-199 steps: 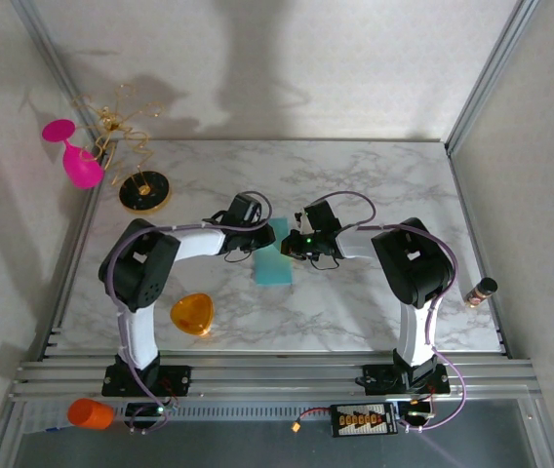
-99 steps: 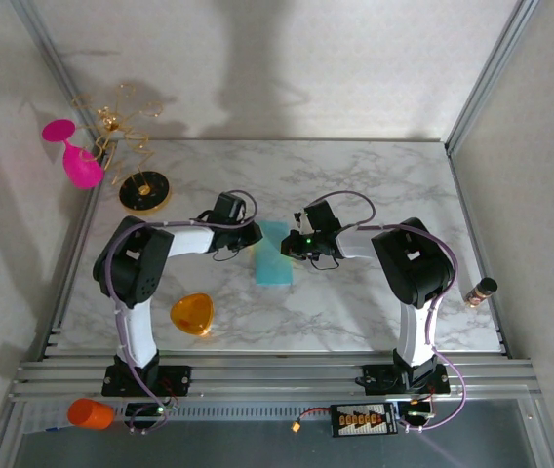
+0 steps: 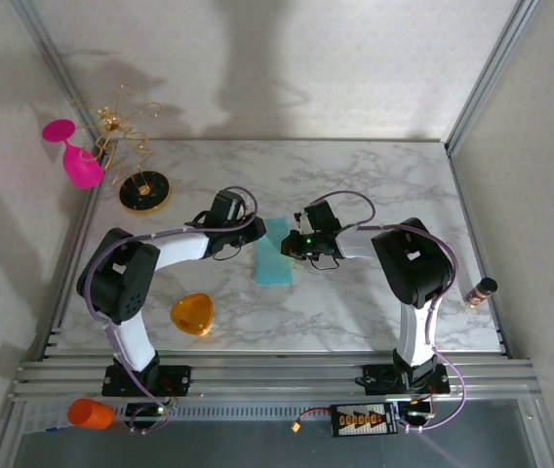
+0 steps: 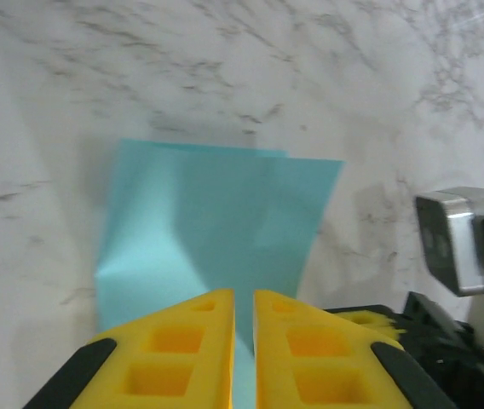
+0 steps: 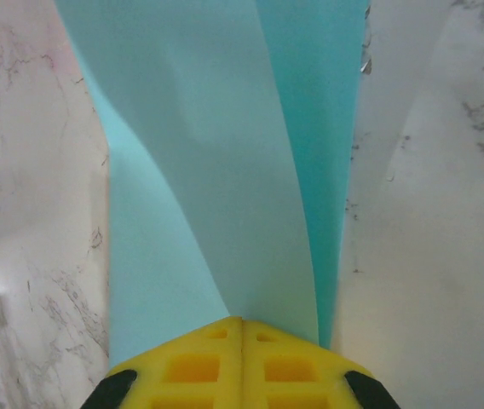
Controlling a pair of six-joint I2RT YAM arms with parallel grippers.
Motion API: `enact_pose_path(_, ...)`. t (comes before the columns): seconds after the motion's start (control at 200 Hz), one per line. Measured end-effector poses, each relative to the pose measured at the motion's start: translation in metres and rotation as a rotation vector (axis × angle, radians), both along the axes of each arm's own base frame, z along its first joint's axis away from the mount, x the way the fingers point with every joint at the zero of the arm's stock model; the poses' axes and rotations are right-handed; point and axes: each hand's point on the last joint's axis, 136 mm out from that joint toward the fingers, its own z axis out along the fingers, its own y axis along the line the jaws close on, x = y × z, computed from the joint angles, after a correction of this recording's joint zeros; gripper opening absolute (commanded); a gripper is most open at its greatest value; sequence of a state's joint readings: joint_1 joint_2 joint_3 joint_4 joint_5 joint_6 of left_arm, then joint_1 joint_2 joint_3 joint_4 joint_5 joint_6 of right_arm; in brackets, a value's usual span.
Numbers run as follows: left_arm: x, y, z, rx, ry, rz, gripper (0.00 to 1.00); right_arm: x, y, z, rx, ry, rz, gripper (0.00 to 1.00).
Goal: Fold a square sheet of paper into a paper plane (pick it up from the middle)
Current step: First fold the square sheet of paper in half at the center of the table.
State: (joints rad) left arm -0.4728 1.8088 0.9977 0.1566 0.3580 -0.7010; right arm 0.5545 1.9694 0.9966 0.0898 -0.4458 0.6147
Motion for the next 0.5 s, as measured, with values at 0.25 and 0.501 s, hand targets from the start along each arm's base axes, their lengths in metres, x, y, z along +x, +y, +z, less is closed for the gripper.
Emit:
enact_pose_path(0.25,0.016,-0.013,-0.027,0.018,0.044,0.008,0.13,0.0,0.0,0.0,0.0,-0.001,0.001,0.0)
enact_pose_path(0.501,0.02,0.003,-0.05,0.049,0.091,0.053,0.13,0.0,0.0,0.0,-0.001,-0.001,0.001,0.0)
